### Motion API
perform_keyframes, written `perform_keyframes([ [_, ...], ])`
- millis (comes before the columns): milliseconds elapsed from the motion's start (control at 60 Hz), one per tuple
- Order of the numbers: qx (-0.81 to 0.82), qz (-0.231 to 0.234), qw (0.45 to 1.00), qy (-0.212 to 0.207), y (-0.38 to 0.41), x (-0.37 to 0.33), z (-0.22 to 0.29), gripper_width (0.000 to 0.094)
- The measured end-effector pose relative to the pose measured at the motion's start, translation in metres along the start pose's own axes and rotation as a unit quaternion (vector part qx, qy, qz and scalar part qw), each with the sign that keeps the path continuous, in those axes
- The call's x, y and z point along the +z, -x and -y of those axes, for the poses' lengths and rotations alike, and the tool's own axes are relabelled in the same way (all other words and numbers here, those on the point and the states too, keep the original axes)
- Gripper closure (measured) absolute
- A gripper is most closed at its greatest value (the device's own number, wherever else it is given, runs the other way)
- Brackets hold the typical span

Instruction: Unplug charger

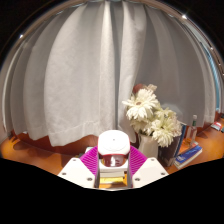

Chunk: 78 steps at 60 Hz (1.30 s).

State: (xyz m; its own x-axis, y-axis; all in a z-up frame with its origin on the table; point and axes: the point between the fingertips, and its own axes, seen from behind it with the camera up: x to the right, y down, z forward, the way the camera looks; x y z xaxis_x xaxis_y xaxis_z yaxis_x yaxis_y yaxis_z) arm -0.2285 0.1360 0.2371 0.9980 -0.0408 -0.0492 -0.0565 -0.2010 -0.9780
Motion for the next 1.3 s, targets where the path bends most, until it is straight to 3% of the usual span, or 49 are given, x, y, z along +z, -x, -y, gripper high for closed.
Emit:
perform_keyframes([
  [67, 0.019, -0.004, 0.999, -0.039, -0.026, -0.023, 0.051, 0.0564],
  [183, 0.028, -0.039, 0.997, -0.053, -0.107, -0.054, 0.071, 0.0564],
  [267, 0.020, -0.067, 0.997, -0.016, -0.169, -0.057, 0.043, 0.0565],
  [367, 0.017, -0.095, 0.994, 0.054, -0.239, -0.051, -0.024, 0.0567],
  [533, 0.057, -0.092, 0.980, 0.169, -0.299, -0.045, -0.138, 0.0566],
  [650, 0.108, -0.077, 0.966, 0.222, -0.310, -0.046, -0.182, 0.0549],
  [750, 0.120, -0.060, 0.963, 0.233, -0.313, -0.045, -0.203, 0.0537],
  [800, 0.136, -0.053, 0.956, 0.253, -0.310, -0.047, -0.216, 0.0511],
  [967, 0.143, -0.052, 0.958, 0.245, -0.313, -0.046, -0.213, 0.0434],
  [1133, 0.071, -0.109, 0.956, 0.262, -0.337, -0.064, -0.219, 0.0108],
  [1300, 0.070, -0.120, 0.961, 0.240, -0.323, -0.100, -0.198, 0.0108],
])
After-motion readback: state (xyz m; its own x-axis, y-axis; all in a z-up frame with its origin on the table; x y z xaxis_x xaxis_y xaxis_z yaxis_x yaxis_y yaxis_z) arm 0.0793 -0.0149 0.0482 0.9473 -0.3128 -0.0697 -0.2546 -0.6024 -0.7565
